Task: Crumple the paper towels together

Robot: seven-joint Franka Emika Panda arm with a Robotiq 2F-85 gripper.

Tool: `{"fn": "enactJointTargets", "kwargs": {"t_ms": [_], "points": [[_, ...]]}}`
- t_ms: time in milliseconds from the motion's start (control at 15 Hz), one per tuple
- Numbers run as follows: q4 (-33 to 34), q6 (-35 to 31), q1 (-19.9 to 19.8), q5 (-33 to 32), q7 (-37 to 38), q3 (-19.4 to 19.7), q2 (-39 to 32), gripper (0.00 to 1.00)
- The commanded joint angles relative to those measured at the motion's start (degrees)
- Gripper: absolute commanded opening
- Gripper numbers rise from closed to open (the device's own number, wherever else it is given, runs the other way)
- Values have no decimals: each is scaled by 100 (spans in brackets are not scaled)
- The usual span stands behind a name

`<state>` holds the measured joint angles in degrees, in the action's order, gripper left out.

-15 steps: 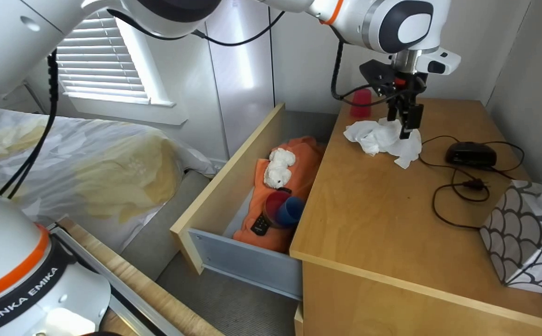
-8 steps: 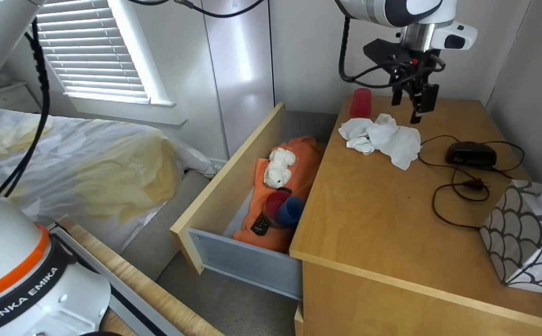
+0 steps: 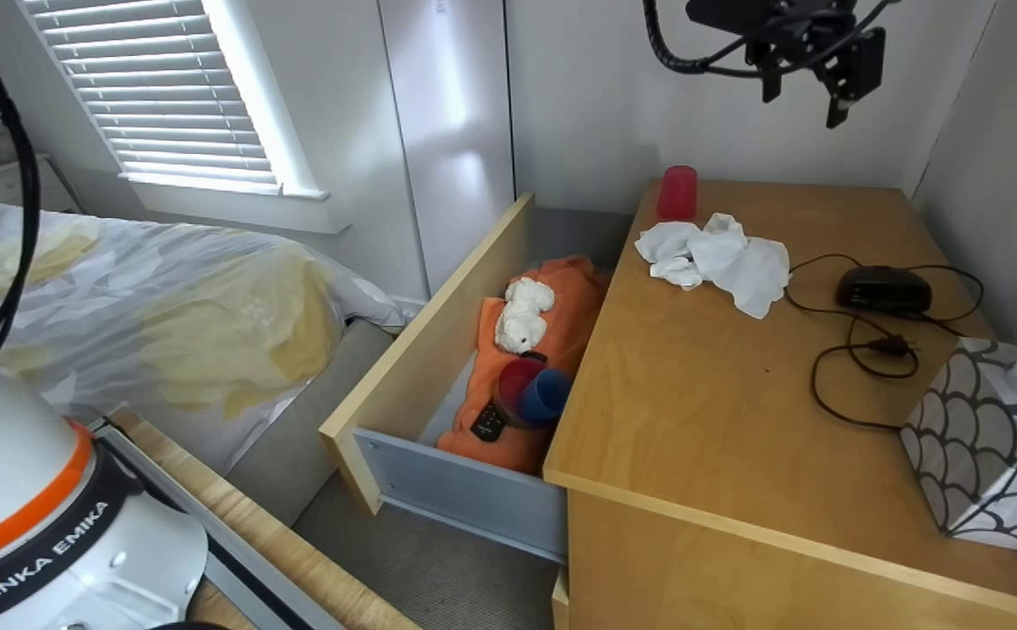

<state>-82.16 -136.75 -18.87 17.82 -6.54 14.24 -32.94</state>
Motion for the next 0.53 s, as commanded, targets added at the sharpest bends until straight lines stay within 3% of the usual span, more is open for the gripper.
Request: {"fn": "enactJointTargets", "kwargs": {"t_ms": [0,67,200,267,467], "points": [[-1376,-278,-118,324,-1375,-388,1199,100],[-1532,-213,-320,251,-1641,-676,1402,100],[-1648,45,-390,375,-2231,-845,1603,100],[-1083,-40,-280,159,-1598,-655,1153,100],[-1384,-7,-280,226,-1963,-755,1441,100]]}}
